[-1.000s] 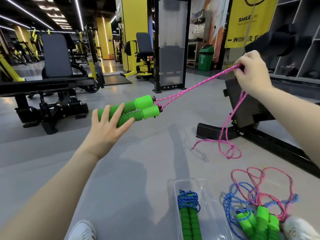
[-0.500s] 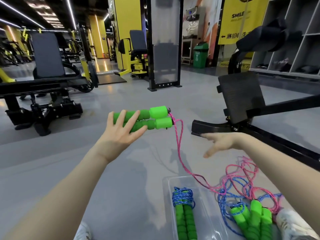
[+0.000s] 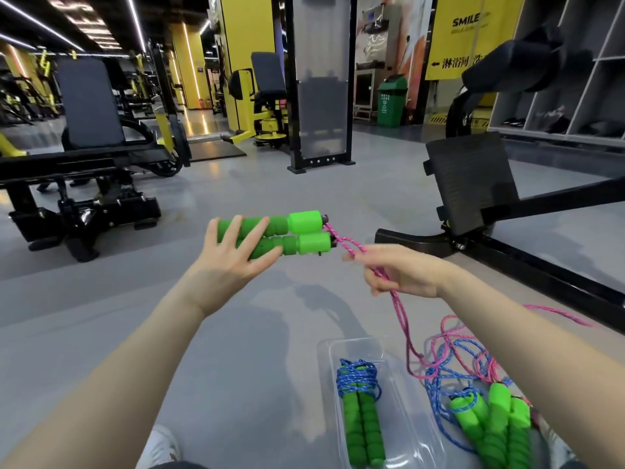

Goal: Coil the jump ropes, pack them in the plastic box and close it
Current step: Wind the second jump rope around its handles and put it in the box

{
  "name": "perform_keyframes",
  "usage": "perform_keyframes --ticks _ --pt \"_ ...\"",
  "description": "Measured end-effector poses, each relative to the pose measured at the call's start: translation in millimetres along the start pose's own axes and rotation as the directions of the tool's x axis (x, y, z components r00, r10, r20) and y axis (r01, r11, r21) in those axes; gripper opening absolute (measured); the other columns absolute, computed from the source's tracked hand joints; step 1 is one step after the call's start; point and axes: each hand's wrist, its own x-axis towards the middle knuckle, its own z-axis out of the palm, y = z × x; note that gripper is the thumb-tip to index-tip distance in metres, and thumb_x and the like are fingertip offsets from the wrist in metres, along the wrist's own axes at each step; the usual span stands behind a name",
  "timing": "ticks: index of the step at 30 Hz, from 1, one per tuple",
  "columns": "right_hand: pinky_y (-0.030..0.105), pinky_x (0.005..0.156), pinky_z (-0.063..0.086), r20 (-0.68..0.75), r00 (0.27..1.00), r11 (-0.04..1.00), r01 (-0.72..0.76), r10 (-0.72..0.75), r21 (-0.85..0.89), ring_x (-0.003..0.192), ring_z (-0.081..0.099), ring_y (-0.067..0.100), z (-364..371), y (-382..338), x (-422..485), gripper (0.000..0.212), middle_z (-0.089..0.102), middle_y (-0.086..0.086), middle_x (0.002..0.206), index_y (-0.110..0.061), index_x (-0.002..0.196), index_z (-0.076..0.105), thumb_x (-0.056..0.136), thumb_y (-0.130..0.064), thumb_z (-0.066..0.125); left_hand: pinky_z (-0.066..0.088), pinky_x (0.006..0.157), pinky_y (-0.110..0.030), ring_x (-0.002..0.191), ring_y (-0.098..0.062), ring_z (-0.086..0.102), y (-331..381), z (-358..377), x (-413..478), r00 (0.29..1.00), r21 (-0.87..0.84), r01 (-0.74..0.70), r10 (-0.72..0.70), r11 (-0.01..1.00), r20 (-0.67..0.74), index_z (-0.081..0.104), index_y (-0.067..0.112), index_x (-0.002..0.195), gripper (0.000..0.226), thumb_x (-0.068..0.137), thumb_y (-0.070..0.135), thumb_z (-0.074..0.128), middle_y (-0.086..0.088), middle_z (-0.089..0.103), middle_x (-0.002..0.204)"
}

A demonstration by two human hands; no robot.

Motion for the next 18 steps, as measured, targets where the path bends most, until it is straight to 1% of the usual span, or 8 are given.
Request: perform_keyframes --ticks 2,4,6,8,11,13,15,18 --pt "0.024 0.055 0.041 -0.155 0.987 0.855 -0.116 0.043 -0.506 0.048 0.038 0.012 -11 5 1 0.017 0.045 0.001 0.055 -0.01 0.102 0.065 0.09 -0.019 0.058 0.041 0.079 -0.062 0.096 -0.053 0.054 -9 0 -14 0.999 0.017 0.011 -0.011 1.0 0.05 0.047 0.014 0.12 0.053 0.072 -0.01 0.045 -0.031 0.051 0.129" --pt "0.029 0.061 0.039 -0.409 0.898 0.587 -0.247 -0.16 -0.771 0.068 0.053 0.022 -32 7 0 0.014 0.055 0.006 0.071 -0.013 0.087 0.066 0.091 -0.017 0.053 0.038 0.08 -0.063 0.098 -0.053 0.051 -19 1 -31 0.993 0.036 0.053 -0.056 0.998 0.106 0.046 0.013 0.121 0.062 0.064 -0.012 0.049 -0.032 0.048 0.13" --pt "0.036 0.066 0.035 -0.589 0.657 0.481 -0.369 -0.47 -0.795 0.078 0.057 0.035 -53 2 -5 0.013 0.062 0.015 0.079 -0.008 0.085 0.059 0.09 -0.011 0.048 0.036 0.081 -0.064 0.1 -0.054 0.049 -26 0 -46 0.982 0.048 0.088 -0.095 0.995 0.164 0.045 0.013 0.122 0.068 0.059 -0.013 0.049 -0.033 0.045 0.132" --pt "0.037 0.068 0.028 -0.533 0.475 0.311 -0.469 -0.7 -0.826 0.071 0.055 0.039 -62 -3 -13 0.008 0.063 0.017 0.075 -0.003 0.086 0.053 0.086 -0.002 0.046 0.035 0.082 -0.064 0.1 -0.055 0.048 -28 0 -50 0.973 0.046 0.108 -0.115 0.993 0.202 0.045 0.013 0.123 0.067 0.061 -0.012 0.045 -0.033 0.044 0.133" --pt "0.045 0.09 0.034 -0.574 0.605 0.103 -0.634 -0.552 -0.767 0.101 0.05 0.036 -68 12 -15 0.031 0.059 0.019 0.106 -0.006 0.117 0.049 0.086 -0.009 0.05 0.035 0.082 -0.064 0.101 -0.054 0.048 -26 0 -43 0.972 0.04 0.101 -0.107 0.994 0.209 0.046 0.013 0.123 0.065 0.062 -0.011 0.045 -0.032 0.045 0.132" --pt "0.049 0.11 0.021 -0.678 0.733 0.033 -0.677 -0.063 -0.735 0.133 0.028 0.036 -59 29 -16 0.081 0.033 0.019 0.142 -0.013 0.147 0.015 0.085 -0.032 0.062 0.037 0.081 -0.062 0.1 -0.053 0.049 -19 -1 -34 0.98 0.036 0.078 -0.084 0.996 0.182 0.046 0.013 0.122 0.062 0.065 -0.01 0.045 -0.032 0.046 0.131" --pt "0.041 0.114 0.017 -0.545 0.793 0.174 -0.598 0.272 -0.783 0.143 0.014 0.031 -45 33 -17 0.108 0.013 0.014 0.155 -0.015 0.15 -0.004 0.078 -0.044 0.071 0.04 0.08 -0.062 0.098 -0.052 0.052 -10 -3 -24 0.99 0.017 0.023 -0.025 1.0 0.141 0.047 0.014 0.122 0.055 0.072 -0.007 0.042 -0.031 0.049 0.13" --pt "0.032 0.115 0.016 -0.308 0.928 0.728 -0.358 0.21 -0.584 0.144 0.013 0.018 -25 23 -9 0.108 0.01 0.001 0.158 -0.023 0.151 0.002 0.074 -0.04 0.076 0.045 0.08 -0.064 0.097 -0.052 0.056 5 -4 -7 0.994 -0.02 -0.066 0.067 0.998 0.085 0.047 0.017 0.123 0.045 0.086 -0.003 0.031 -0.029 0.053 0.129"
